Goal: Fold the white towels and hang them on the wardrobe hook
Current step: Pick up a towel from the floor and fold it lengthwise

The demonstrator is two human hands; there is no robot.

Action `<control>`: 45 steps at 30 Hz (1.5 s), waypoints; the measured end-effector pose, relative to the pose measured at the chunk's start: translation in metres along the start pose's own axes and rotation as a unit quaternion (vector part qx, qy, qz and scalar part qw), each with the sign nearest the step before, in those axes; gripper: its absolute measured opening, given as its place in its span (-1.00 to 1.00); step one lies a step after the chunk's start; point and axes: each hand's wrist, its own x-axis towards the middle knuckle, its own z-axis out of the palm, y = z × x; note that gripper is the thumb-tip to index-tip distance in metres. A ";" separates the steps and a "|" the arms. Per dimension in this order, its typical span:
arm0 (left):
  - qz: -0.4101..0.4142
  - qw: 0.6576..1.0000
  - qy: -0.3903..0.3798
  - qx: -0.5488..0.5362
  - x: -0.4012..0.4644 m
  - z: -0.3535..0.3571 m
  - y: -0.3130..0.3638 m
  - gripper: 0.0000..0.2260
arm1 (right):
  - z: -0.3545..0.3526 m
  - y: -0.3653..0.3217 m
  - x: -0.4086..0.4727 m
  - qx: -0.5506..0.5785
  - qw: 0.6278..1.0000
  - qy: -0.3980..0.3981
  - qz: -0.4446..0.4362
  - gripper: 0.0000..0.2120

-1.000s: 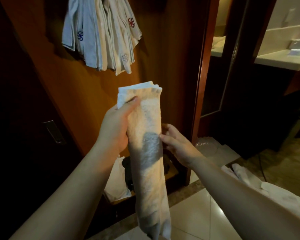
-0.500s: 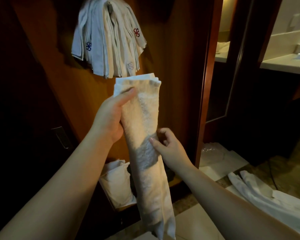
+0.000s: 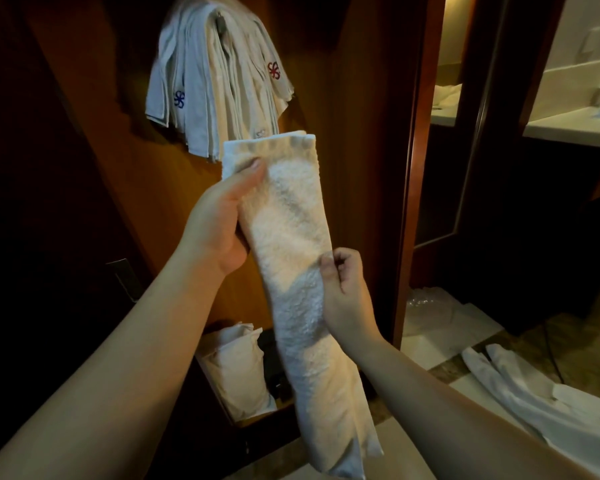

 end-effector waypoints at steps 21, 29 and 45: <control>0.006 0.998 0.056 0.039 0.013 0.007 0.007 -0.75 | -0.043 -0.014 0.010 -0.016 0.990 -0.133 0.047 -0.52; -0.023 1.000 -0.011 -0.003 0.008 0.019 0.012 -0.74 | -0.046 -0.023 0.026 -0.095 0.931 -0.320 0.151 -0.47; -0.002 0.997 0.031 -0.066 0.042 0.001 0.028 -0.71 | -0.041 -0.033 0.020 -0.050 0.989 -0.136 -0.032 -0.36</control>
